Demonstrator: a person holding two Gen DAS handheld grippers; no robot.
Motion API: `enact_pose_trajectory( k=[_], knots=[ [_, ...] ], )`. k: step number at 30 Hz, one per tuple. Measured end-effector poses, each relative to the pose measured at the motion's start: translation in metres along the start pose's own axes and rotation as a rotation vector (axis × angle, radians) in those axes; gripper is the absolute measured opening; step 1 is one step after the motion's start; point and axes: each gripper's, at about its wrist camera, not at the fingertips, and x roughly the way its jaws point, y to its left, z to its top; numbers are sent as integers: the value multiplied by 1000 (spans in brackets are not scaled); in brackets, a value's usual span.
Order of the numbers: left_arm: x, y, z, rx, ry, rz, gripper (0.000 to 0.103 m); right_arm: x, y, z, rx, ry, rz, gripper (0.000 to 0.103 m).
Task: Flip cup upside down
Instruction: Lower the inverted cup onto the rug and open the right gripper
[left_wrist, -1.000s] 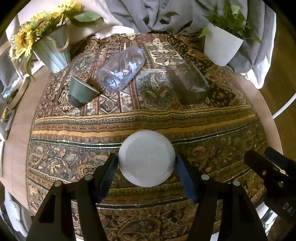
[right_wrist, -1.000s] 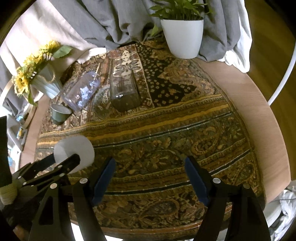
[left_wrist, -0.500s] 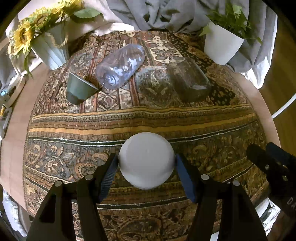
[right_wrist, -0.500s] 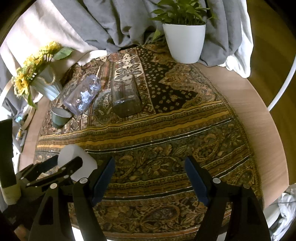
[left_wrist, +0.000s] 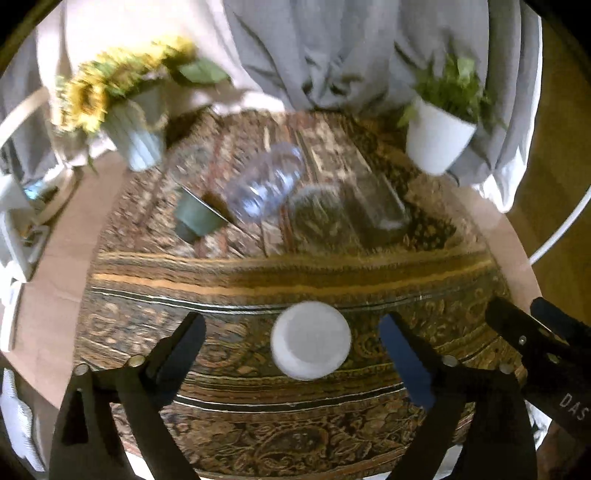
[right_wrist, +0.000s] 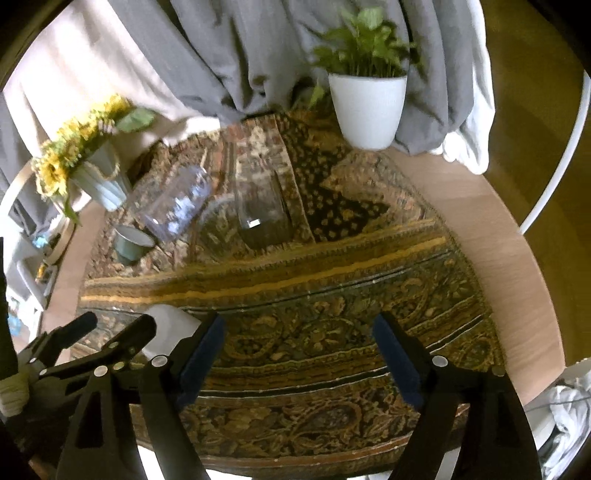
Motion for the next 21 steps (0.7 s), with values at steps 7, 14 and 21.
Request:
enact_pose_trajectory(
  k=[7, 14, 21],
  knots=[
    [-53, 28, 6, -57, -118, 55, 103, -48, 24, 5, -14, -137, 42, 91],
    [-94, 52, 0, -77, -216, 127, 103, -83, 48, -1, -36, -231, 69, 92],
    [-118, 72, -8, -87, -262, 143, 103, -103, 70, -14, -59, -276, 89, 92]
  ],
)
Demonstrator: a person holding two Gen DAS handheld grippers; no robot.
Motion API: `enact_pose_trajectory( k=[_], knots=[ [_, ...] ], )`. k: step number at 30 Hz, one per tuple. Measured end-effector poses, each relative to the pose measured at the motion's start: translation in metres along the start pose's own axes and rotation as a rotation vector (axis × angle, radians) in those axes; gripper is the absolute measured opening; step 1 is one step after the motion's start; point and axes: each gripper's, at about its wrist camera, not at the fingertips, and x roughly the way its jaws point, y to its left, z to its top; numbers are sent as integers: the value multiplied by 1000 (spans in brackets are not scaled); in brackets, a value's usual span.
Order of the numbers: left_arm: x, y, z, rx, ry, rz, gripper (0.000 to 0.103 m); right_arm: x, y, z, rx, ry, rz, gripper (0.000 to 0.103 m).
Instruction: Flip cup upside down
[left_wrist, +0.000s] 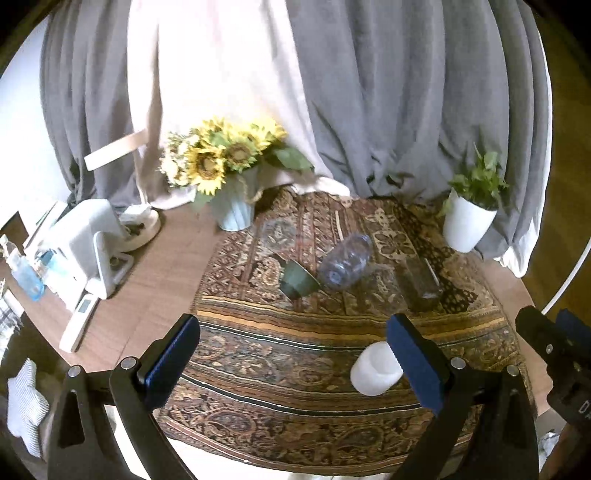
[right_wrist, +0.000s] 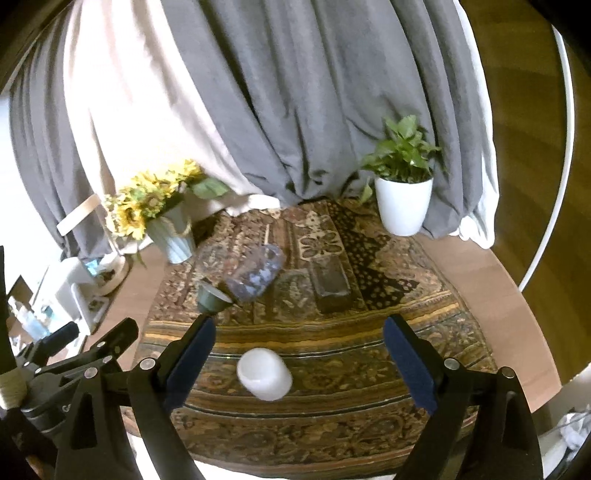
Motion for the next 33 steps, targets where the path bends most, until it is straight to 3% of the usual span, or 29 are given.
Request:
enact_pose_trajectory(
  k=[16, 33],
  knots=[
    [-11, 17, 5, 30, -31, -39, 103, -14, 24, -8, 3, -39, -51, 92],
    [-12, 18, 8, 75, -50, -20, 103, -16, 36, -6, -14, -59, -80, 92]
  ],
)
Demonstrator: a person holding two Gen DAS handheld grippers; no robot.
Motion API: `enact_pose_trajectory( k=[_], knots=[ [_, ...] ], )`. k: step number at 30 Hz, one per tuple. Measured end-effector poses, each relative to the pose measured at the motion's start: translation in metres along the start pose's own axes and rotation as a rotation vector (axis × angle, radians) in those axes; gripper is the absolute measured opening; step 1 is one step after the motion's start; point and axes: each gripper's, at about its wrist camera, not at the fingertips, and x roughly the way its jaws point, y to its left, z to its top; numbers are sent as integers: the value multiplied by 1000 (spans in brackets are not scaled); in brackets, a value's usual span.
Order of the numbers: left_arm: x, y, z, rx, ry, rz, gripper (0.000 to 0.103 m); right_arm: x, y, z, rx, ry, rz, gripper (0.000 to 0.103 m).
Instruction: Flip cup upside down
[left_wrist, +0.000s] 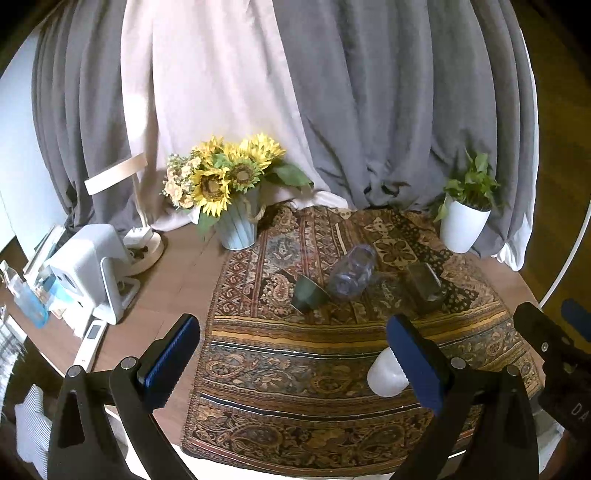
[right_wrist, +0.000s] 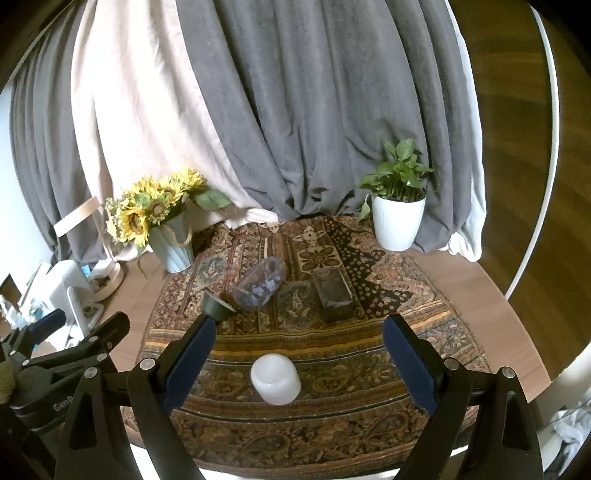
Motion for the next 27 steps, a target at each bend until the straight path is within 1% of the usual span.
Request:
enact_pose_trajectory(
  k=[27],
  knots=[
    [7, 4, 0, -5, 3, 2, 103, 4, 0, 1, -7, 8, 3, 92]
  ],
)
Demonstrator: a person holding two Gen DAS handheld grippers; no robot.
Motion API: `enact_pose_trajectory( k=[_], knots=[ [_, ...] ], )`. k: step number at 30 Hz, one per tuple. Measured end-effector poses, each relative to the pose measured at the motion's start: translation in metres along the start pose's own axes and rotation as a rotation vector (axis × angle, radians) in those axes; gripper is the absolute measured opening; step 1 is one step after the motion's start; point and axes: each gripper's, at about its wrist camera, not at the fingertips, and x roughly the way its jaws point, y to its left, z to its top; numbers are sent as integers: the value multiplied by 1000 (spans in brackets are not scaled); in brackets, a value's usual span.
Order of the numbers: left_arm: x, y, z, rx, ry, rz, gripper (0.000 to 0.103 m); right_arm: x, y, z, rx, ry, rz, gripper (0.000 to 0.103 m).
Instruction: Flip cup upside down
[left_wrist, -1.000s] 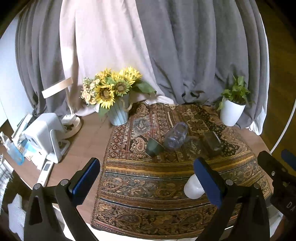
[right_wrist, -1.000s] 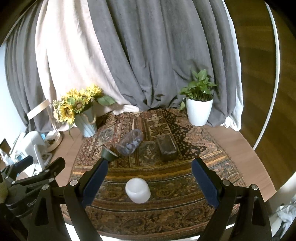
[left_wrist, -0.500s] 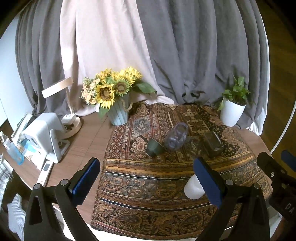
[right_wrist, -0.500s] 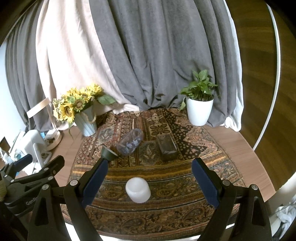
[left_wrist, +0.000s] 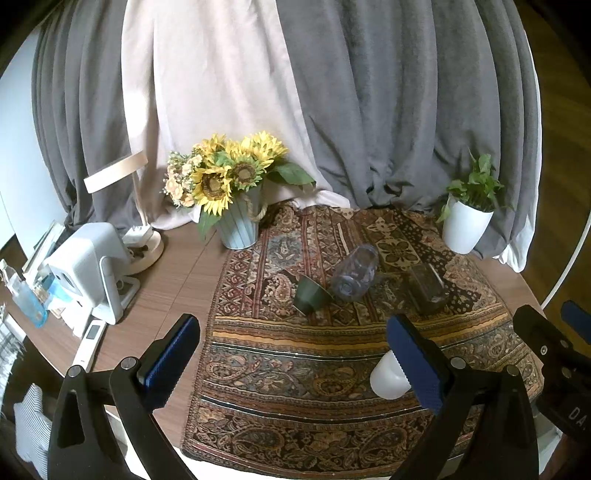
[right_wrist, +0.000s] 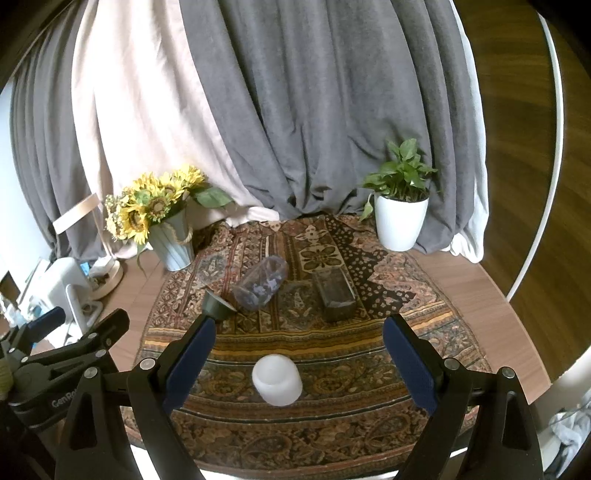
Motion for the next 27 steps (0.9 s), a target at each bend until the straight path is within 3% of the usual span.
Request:
enact_pose_trajectory(
  k=[27],
  knots=[
    [4, 4, 1, -18, 11, 6, 103, 5, 0, 0, -3, 4, 5, 92]
  ],
)
